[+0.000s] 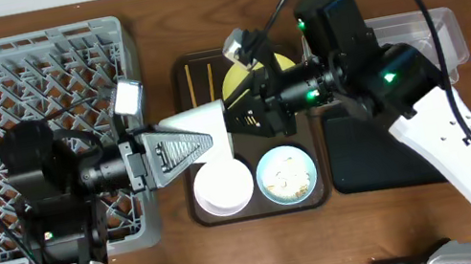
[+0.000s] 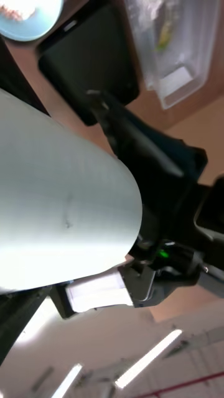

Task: Sort waste into correct bins and load items into the dishwasher
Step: 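Pass the white cup from right gripper to left gripper, then lower the cup into the dish rack with left gripper and release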

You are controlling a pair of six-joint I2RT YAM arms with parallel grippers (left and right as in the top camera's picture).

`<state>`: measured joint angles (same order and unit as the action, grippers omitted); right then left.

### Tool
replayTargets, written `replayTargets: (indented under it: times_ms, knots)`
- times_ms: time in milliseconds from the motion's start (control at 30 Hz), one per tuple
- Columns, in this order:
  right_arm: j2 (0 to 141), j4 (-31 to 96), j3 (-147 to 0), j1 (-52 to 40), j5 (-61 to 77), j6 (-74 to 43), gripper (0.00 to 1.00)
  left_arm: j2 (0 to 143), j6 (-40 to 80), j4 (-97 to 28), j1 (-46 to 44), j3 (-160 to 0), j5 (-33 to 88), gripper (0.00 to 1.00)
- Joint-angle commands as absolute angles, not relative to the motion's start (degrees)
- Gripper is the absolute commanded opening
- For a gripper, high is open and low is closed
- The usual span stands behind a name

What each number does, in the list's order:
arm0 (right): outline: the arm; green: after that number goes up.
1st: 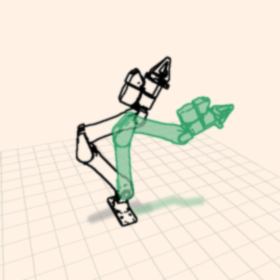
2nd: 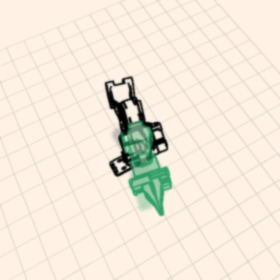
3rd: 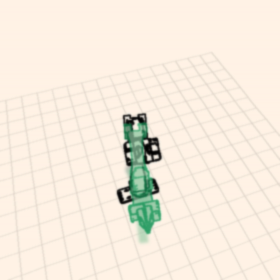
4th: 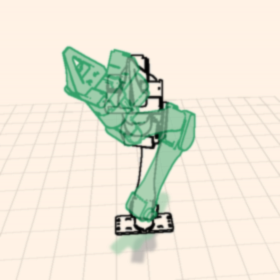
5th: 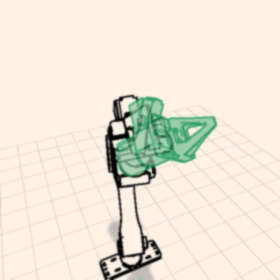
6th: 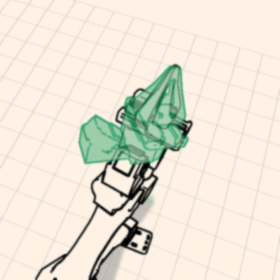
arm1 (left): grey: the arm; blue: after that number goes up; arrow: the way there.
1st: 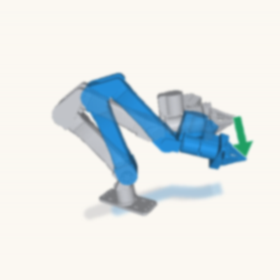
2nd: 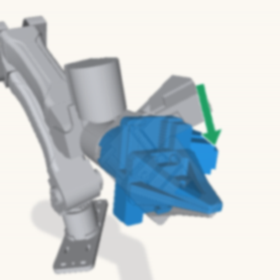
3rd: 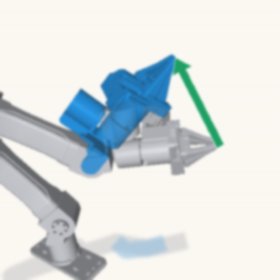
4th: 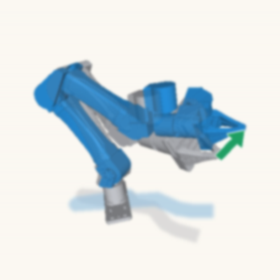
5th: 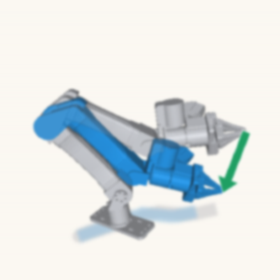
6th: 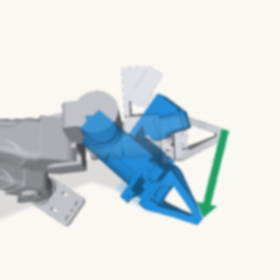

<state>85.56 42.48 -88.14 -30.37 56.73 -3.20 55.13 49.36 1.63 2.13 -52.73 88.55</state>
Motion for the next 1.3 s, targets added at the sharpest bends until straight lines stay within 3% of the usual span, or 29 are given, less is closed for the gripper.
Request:
replayTargets:
  times_ms: [0,167,467,833,1267]
  knots:
    - [85.21,44.14,-88.49,-27.53,53.39,-2.72,0.36,54.61,47.4,4.14,1.96,-53.06,90.13,0.53]
    - [84.27,46.89,-88.49,-22.22,53.47,-2.72,0.39,54.61,43.7,5.48,3.99,-53.04,90.15,0.43]
    - [81.21,50.65,-88.49,-19.55,51.94,-1.17,0.42,55.55,41.21,4.71,10.28,-52.69,86.59,0.43]
    - [81.12,51.31,-88.49,-19.57,51.88,-1.23,0.42,55.68,44.56,-0.78,10.59,-52.69,67.75,0.4]
    - [81.1,53.49,-88.49,-19.57,51.88,-1.21,0.42,55.22,23.42,-39.77,10.59,-54.3,27.33,0.39]
